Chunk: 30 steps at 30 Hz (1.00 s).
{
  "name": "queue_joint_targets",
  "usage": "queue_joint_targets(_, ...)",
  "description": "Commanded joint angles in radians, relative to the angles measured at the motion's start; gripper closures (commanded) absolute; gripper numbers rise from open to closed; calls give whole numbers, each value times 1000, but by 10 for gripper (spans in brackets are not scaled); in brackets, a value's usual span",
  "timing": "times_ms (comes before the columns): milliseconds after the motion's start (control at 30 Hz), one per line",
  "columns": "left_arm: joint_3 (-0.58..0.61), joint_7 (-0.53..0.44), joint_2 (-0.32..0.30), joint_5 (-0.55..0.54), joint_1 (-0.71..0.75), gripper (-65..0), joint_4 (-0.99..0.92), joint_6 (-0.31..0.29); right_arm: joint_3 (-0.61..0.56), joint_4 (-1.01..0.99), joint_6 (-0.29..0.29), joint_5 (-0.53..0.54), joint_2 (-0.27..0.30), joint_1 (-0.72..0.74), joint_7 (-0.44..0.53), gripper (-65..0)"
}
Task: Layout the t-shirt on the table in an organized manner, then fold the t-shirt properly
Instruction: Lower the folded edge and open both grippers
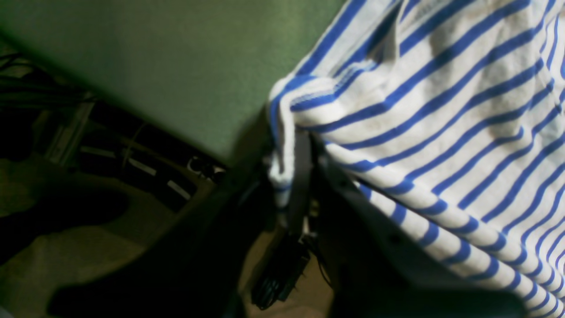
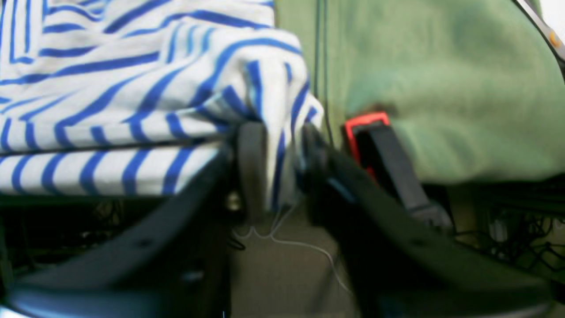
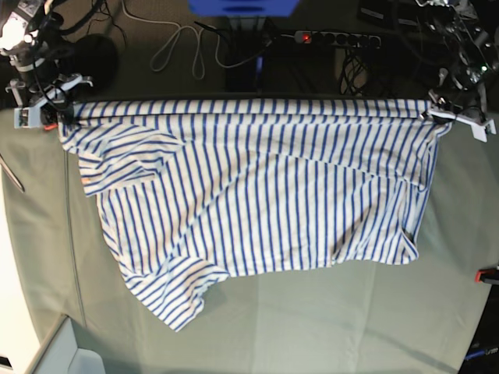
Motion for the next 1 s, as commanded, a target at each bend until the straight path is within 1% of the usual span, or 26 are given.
queue_joint_targets(0, -11, -29, -14, 10, 0, 0, 16, 17, 9, 18, -33, 14, 14, 0, 27, -215)
queue_joint_targets(33, -11, -29, -14, 10, 0, 0, 16, 17, 12, 18, -33, 14, 14, 0, 27, -252)
queue_joint_targets(100, -11, -27, -14, 10, 2, -2, 16, 17, 14, 19, -33, 16, 14, -12, 27, -304)
queue_joint_targets(167, -11, -27, -14, 10, 3, -11, 16, 16, 14, 27, -33, 16, 14, -18, 27, -335)
queue_joint_targets(200, -11, -27, -14, 10, 3, -27, 16, 2, 14, 28, -33, 16, 14, -20, 27, -343)
queue_joint_targets(233, -11, -27, -14, 10, 3, -47, 16, -24, 14, 28, -33, 16, 14, -20, 27, -344)
queue_joint_targets(267, -11, -27, -14, 10, 3, -71, 16, -67, 14, 28, -33, 16, 14, -20, 27, -344)
queue_joint_targets(333, -11, -27, -14, 16, 5, -128, 17, -171, 15, 28, -33, 16, 14, -21, 27, -345)
queue_joint_targets(400, -17, -25, -14, 16, 5, -179, 19, -245, 15, 28, -33, 19, 14, -33, 28, -347)
queue_joint_targets(433, -19, -25, -14, 16, 9, -201, 19, -266, 15, 30, -33, 22, 14, -38, 30, -347)
queue_joint_targets(600, -22, -27, -14, 10, 25, -265, 27, -276, 15, 30, -33, 16, 17, -43, 28, -348)
queue_joint_targets(700, -22, -27, -14, 10, 29, -292, 27, -276, 9, 30, -33, 16, 42, -62, 28, -348)
queue_joint_targets(767, -22, -27, -18, 10, 43, -325, 27, -276, 6, 28, -33, 16, 52, -67, 28, -348)
queue_joint_targets(900, -22, -27, -22, 10, 45, -412, 27, -276, 14, 21, -33, 12, 75, -58, 28, -345)
queue_joint_targets(967, -22, -27, -22, 11, 45, -428, 27, -276, 14, 21, -33, 14, 86, -59, 27, -345)
